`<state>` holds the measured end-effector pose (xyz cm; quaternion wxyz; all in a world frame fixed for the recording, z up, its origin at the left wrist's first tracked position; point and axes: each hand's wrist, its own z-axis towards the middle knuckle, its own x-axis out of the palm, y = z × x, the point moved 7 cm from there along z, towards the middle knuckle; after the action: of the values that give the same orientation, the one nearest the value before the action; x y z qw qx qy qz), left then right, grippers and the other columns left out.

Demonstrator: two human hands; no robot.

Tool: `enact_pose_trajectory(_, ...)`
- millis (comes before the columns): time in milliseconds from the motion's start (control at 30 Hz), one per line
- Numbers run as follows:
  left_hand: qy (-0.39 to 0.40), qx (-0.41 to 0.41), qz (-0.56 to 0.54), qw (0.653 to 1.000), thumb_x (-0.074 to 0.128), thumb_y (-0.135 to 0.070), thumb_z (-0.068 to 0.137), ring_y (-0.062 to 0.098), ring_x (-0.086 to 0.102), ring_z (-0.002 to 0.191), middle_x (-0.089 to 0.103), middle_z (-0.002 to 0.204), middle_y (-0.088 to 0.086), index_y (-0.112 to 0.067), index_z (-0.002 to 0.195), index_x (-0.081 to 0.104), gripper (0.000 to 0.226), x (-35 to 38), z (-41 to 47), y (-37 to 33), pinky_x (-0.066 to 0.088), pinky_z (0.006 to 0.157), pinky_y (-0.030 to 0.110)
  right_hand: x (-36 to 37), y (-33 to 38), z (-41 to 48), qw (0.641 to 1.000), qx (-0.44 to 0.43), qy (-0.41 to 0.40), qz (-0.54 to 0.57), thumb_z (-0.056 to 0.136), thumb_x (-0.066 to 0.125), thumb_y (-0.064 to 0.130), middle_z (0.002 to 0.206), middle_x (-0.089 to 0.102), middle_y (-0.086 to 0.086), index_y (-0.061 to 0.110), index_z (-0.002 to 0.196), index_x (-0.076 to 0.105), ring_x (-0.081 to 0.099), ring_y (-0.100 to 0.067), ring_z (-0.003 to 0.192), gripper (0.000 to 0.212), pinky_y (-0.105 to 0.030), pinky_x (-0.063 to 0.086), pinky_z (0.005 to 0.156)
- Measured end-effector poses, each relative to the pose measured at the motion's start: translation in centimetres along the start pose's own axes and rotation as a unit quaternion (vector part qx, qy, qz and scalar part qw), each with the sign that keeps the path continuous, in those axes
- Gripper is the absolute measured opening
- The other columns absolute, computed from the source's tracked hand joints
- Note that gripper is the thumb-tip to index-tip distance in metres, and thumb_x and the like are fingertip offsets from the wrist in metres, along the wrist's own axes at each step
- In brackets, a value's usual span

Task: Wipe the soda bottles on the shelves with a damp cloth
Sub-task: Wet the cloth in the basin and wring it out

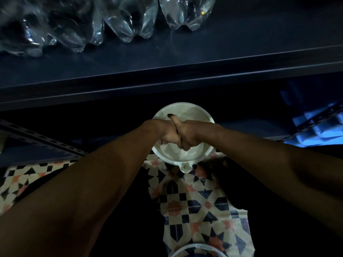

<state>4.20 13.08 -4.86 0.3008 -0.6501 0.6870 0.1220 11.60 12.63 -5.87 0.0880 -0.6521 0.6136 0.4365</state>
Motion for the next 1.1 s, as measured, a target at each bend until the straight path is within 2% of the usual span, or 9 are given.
enact_pose_trajectory(100,-0.053,0.011,0.112,0.992,0.075,-0.068,0.082,0.018,0.059,0.11,0.066,0.119,-0.006,-0.032,0.123,0.067,0.056,-0.5,0.0,-0.1,0.051,0.094,0.035,-0.2,-0.3,-0.5,0.996,0.017,0.059,0.064,0.076,0.086,0.021,0.117,0.068,-0.009,0.027,0.157,-0.004,0.065,-0.025,0.107,0.121,-0.043,0.056,0.096)
enact_pose_trajectory(267,-0.189,0.116,0.153,0.963,0.066,-0.056,0.092,0.027,0.059,0.115,0.06,0.125,0.006,-0.023,0.118,0.071,0.042,-2.4,-1.8,-0.3,0.052,0.096,0.042,-1.6,-2.1,-2.3,0.918,0.007,0.168,0.358,0.067,0.08,0.064,0.098,0.066,-0.005,0.02,0.108,0.071,0.055,-0.016,0.077,0.061,-0.034,0.046,0.07)
enact_pose_trajectory(433,-0.336,0.185,0.144,0.912,0.068,-0.049,0.095,0.035,0.04,0.145,0.037,0.165,0.008,-0.022,0.129,0.074,0.044,-5.1,-5.6,-1.6,0.035,0.118,0.046,-1.1,-3.8,-3.5,0.757,0.042,0.195,0.622,0.079,0.061,0.072,0.092,0.07,-0.012,0.009,0.114,0.068,0.067,-0.021,0.073,0.072,-0.044,0.051,0.086)
enact_pose_trajectory(633,-0.297,0.168,0.062,0.938,0.045,-0.052,0.097,0.027,0.059,0.123,0.063,0.133,0.005,-0.018,0.123,0.069,0.049,-6.4,-6.5,-3.1,0.046,0.099,0.033,0.1,1.5,-4.2,0.586,-0.078,0.311,0.744,0.062,0.091,0.046,0.116,0.061,-0.025,0.013,0.12,0.058,0.069,-0.041,0.094,0.074,-0.06,0.059,0.077)
enact_pose_trajectory(733,-0.307,0.17,0.044,0.935,0.05,-0.038,0.107,0.022,0.056,0.126,0.057,0.142,0.001,-0.022,0.14,0.06,0.037,-6.7,-6.7,-2.9,0.04,0.096,0.027,-0.4,3.6,-4.6,0.448,-0.136,0.411,0.782,0.08,0.075,0.021,0.142,0.044,-0.039,0.01,0.148,0.032,0.064,-0.057,0.106,0.081,-0.064,0.059,0.081)
enact_pose_trajectory(800,-0.314,0.17,0.036,0.933,0.049,-0.035,0.108,0.018,0.057,0.122,0.057,0.14,-0.002,-0.027,0.145,0.056,0.038,-6.9,-7.0,-2.7,0.036,0.094,0.025,-0.9,4.0,-4.8,0.408,-0.135,0.437,0.791,0.087,0.065,0.015,0.149,0.035,-0.043,0.005,0.148,0.03,0.067,-0.055,0.103,0.071,-0.055,0.063,0.075)
enact_pose_trajectory(933,-0.3,0.186,0.1,0.93,0.04,-0.044,0.109,0.022,0.048,0.143,0.048,0.159,-0.002,-0.031,0.161,0.038,0.054,-6.6,-6.1,-1.9,0.039,0.117,0.036,-2.0,3.7,-4.4,0.515,-0.122,0.351,0.772,0.083,0.068,0.005,0.095,0.073,-0.024,-0.008,0.083,0.068,0.067,-0.017,0.051,0.014,-0.019,0.049,0.036)
enact_pose_trajectory(1000,-0.322,0.185,0.14,0.918,0.043,-0.04,0.11,0.026,0.046,0.146,0.046,0.162,0.004,-0.027,0.162,0.039,0.053,-6.9,-5.6,-1.4,0.037,0.121,0.04,-2.0,3.2,-3.9,0.605,-0.08,0.285,0.739,0.085,0.06,0.009,0.052,0.055,0.002,0.011,0.054,0.057,0.045,-0.005,0.032,0.031,-0.013,0.027,0.027)
enact_pose_trajectory(1100,-0.304,0.161,0.192,0.919,0.05,-0.042,0.105,0.029,0.064,0.117,0.068,0.13,0.006,-0.022,0.137,0.061,0.039,-6.5,-4.7,-1.3,0.052,0.095,0.039,-2.1,1.8,-3.3,0.784,0.003,0.173,0.596,0.092,0.045,0.008,0.044,0.036,0.009,0.021,0.049,0.046,0.026,-0.002,0.031,0.046,-0.014,0.013,0.032)
